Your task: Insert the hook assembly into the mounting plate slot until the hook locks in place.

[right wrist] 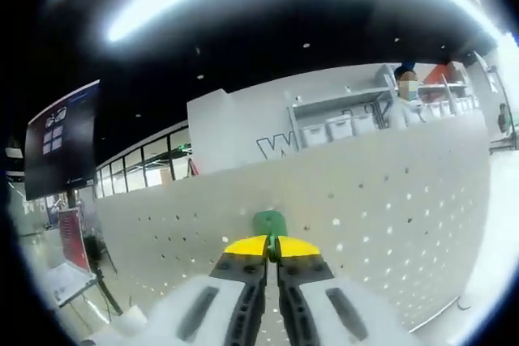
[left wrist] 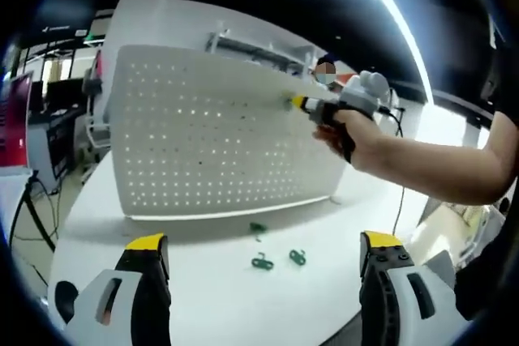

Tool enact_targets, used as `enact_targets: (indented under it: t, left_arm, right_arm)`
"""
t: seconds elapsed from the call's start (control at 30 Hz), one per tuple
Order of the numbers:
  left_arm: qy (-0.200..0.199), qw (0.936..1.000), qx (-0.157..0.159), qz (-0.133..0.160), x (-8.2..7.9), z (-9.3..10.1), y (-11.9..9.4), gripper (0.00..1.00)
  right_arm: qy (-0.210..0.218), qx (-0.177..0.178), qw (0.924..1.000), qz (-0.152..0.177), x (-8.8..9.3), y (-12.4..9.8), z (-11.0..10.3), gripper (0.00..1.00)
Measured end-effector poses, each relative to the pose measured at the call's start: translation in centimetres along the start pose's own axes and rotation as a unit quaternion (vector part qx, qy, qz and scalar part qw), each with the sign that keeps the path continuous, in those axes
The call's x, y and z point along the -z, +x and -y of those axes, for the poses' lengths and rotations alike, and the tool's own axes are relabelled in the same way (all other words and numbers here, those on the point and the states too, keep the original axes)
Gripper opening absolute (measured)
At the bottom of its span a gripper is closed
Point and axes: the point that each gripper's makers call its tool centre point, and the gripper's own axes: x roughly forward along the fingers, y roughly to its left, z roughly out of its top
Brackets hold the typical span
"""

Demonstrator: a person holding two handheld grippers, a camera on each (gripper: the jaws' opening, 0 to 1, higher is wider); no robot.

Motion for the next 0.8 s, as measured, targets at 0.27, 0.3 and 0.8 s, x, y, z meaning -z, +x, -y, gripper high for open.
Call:
enact_targets:
  t: [0.27,0.3,0.8]
  left_arm:
    - [0.0,1.0,0.0,-0.002,0.05,0.01,0.33,0.99]
    - [0.0,1.0,0.001,-0.002,0.07,0.02,0.35,0.99]
    - [-0.01,0.9999,-0.003,-0.008,0.72,-0.39,0.13,0.97]
  right_arm:
    - [-0.007,-0.001,1.0,0.007,-0.85,0.19,-0.06,0.0]
    - [-0.007,-0.001,1.0,0.007,-0.85,0.19,-0.07,0.0]
    - [-0.038,0.003,0.9993,0.006,-0.68,0.58,-0.17,0.0]
